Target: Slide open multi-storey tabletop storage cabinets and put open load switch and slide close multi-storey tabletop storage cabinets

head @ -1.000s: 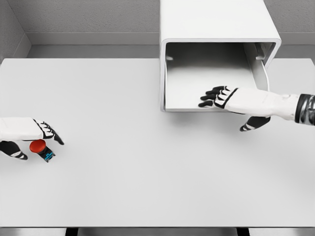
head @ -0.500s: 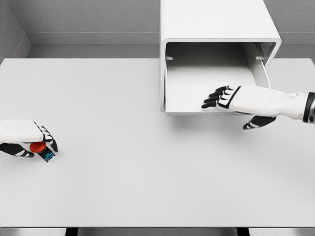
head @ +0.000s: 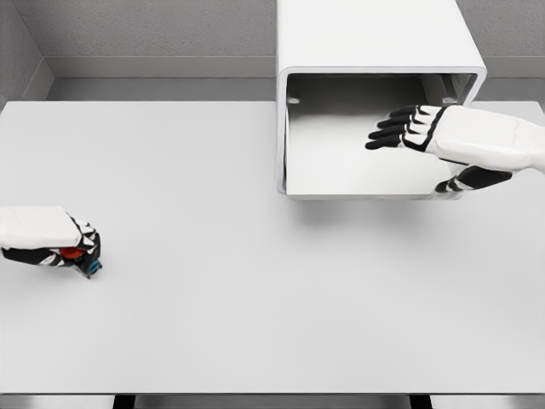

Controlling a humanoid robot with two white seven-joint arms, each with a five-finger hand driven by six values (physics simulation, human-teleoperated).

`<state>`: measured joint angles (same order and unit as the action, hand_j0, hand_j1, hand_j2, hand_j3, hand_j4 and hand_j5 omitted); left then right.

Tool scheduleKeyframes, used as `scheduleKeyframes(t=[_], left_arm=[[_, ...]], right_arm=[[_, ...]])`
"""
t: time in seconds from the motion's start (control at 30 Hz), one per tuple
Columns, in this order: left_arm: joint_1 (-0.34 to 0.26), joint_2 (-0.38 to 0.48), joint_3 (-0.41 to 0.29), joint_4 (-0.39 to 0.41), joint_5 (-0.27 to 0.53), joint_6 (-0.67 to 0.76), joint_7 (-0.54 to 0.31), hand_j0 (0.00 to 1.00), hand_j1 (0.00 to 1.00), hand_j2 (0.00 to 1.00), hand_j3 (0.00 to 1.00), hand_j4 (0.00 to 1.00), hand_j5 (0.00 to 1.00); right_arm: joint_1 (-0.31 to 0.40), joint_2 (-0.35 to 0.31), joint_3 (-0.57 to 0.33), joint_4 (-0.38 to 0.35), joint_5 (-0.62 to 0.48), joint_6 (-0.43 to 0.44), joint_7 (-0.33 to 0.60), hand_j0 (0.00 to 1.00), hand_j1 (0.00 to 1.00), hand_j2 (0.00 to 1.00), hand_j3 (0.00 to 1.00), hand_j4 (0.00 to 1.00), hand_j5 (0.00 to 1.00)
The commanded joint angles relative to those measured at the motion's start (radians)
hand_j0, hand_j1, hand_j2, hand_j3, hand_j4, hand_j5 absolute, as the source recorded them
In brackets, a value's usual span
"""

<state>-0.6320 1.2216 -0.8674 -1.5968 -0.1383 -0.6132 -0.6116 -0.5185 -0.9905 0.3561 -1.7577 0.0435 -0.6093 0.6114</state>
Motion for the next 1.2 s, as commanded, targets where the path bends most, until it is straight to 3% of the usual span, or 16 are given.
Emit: scheduleKeyframes(t=[0.0, 0.13, 0.23, 0.4, 0.53, 0.67, 0.7, 0.73, 0.8, 0.83, 0.9, 1.07, 1.17], left_arm=[[0.0, -0.005, 0.001, -0.012, 0.008, 0.002, 0.001, 0.38, 0.38, 0.38, 0.38, 0.38, 0.38], [-0.049, -0.045, 0.002, -0.02, 0.043, 0.002, 0.001, 0.39, 0.39, 0.39, 0.39, 0.39, 0.39], [-0.069, -0.096, 0.002, -0.012, 0.051, 0.002, 0.001, 0.38, 0.38, 0.38, 0.38, 0.38, 0.38], [-0.103, -0.149, 0.002, -0.012, 0.089, 0.002, 0.001, 0.38, 0.38, 0.38, 0.38, 0.38, 0.38], [-0.127, -0.231, 0.002, -0.011, 0.108, 0.002, 0.001, 0.38, 0.38, 0.38, 0.38, 0.38, 0.38], [-0.141, -0.286, 0.002, -0.011, 0.111, 0.002, 0.001, 0.38, 0.38, 0.38, 0.38, 0.38, 0.38], [-0.147, -0.301, 0.002, -0.011, 0.115, 0.002, 0.001, 0.38, 0.38, 0.38, 0.38, 0.38, 0.38], [-0.153, -0.306, 0.001, -0.011, 0.134, 0.002, 0.001, 0.38, 0.38, 0.38, 0.38, 0.38, 0.38], [-0.161, -0.318, 0.001, -0.012, 0.154, 0.002, 0.001, 0.38, 0.38, 0.38, 0.38, 0.38, 0.38], [-0.178, -0.33, 0.001, -0.012, 0.16, 0.002, 0.001, 0.38, 0.38, 0.38, 0.38, 0.38, 0.38], [-0.209, -0.366, -0.001, -0.018, 0.158, 0.002, 0.001, 0.38, 0.38, 0.38, 0.38, 0.38, 0.38], [-0.261, -0.387, -0.001, -0.049, 0.167, 0.002, 0.001, 0.38, 0.38, 0.38, 0.38, 0.38, 0.38], [-0.302, -0.413, -0.001, -0.072, 0.18, 0.002, 0.001, 0.39, 0.39, 0.39, 0.39, 0.39, 0.39]], right_arm=[[0.003, -0.031, -0.043, 0.0, -0.057, -0.002, -0.001, 1.0, 1.0, 1.0, 1.0, 1.0, 1.0], [0.087, -0.088, -0.195, 0.0, -0.145, -0.002, -0.001, 1.0, 1.0, 1.0, 1.0, 1.0, 1.0], [0.204, -0.117, -0.341, 0.0, -0.182, -0.002, -0.001, 1.0, 1.0, 1.0, 1.0, 1.0, 1.0], [0.459, -0.128, -0.632, 0.0, -0.208, -0.002, -0.001, 1.0, 1.0, 1.0, 1.0, 1.0, 1.0], [0.761, -0.117, -0.833, 0.001, -0.208, -0.002, -0.001, 1.0, 1.0, 1.0, 1.0, 1.0, 1.0], [0.959, -0.117, -0.838, 0.001, -0.16, -0.002, -0.001, 1.0, 1.0, 1.0, 1.0, 1.0, 1.0], [0.986, -0.122, -0.829, 0.0, -0.128, -0.002, -0.001, 0.95, 0.95, 0.95, 0.95, 0.95, 0.95], [1.006, -0.126, -0.798, 0.0, -0.106, -0.002, -0.001, 0.82, 0.82, 0.82, 0.82, 0.82, 0.82], [0.997, -0.134, -0.718, 0.0, -0.082, -0.002, -0.001, 0.53, 0.53, 0.53, 0.53, 0.53, 0.53], [0.994, -0.174, -0.692, -0.002, -0.076, -0.002, -0.001, 0.45, 0.45, 0.45, 0.45, 0.45, 0.45], [0.957, -0.181, -0.64, -0.002, -0.074, -0.002, -0.001, 0.45, 0.45, 0.45, 0.45, 0.45, 0.45], [0.724, -0.194, -0.342, -0.002, -0.045, -0.002, -0.001, 0.44, 0.44, 0.44, 0.44, 0.44, 0.44], [0.64, -0.192, -0.252, -0.002, -0.04, -0.002, -0.001, 0.44, 0.44, 0.44, 0.44, 0.44, 0.44]])
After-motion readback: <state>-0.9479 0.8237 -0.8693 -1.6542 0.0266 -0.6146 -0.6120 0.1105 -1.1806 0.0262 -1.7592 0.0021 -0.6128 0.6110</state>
